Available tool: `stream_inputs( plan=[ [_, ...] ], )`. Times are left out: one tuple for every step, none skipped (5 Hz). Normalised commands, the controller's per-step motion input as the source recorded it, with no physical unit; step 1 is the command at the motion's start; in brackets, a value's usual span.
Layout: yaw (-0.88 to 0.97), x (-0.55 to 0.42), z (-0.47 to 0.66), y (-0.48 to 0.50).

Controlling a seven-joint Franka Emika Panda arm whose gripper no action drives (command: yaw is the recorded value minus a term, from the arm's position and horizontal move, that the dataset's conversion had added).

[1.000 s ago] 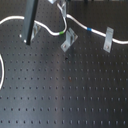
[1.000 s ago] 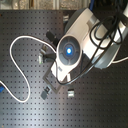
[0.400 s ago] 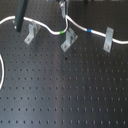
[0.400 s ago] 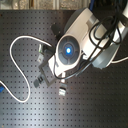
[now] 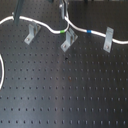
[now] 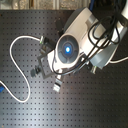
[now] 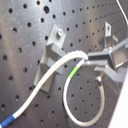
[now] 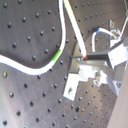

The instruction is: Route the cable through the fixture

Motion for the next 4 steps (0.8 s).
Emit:
stream_inputs(
  plan=[
    [0.99,0.029,0.02,0.008],
    [0.81,0.072,0.10,-0.137],
    [0.75,0.051,0.16,-0.186],
    [0.30,0.011,0.28,-0.497]
  ],
)
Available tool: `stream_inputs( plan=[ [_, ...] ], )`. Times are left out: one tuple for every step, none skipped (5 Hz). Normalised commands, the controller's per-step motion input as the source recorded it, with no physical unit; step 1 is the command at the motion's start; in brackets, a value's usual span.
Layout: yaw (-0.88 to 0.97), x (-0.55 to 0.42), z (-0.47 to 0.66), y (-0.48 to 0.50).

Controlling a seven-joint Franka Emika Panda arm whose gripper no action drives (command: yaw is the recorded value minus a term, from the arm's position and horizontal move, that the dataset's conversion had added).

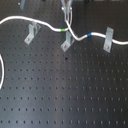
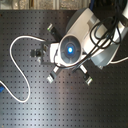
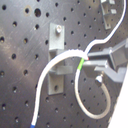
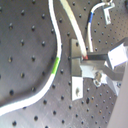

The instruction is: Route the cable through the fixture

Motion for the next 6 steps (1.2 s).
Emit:
stream_inputs(
  plan=[
    [0.33,-0.196,0.02,-0.332],
    [0.18,-0.097,0.00,0.080],
    [0.28,-0.106,0.00,0.273],
    [0.50,0.137,0.00,-0.010],
    [0.15,-0.161,0.04,0.057],
    [0.14,-0.287,0.10,0.195]
  ],
)
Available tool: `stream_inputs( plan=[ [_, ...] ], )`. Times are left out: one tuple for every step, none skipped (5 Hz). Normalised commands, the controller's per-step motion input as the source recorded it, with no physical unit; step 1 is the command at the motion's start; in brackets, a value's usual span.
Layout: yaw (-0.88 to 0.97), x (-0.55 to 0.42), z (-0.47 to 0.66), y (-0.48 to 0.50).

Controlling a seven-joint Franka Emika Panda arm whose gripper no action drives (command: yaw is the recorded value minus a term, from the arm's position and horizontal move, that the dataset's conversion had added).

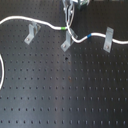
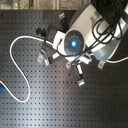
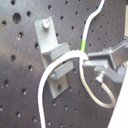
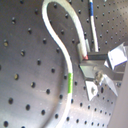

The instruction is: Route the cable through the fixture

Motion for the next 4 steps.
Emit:
stream_inputs(
  plan=[
    [0.11,-0.191,0.09,0.142],
    [0.00,-0.052,0.19,0.027],
    [0.03,-0.029,0.35,0.018],
    [0.12,0.003,0.00,0.006]
  ],
)
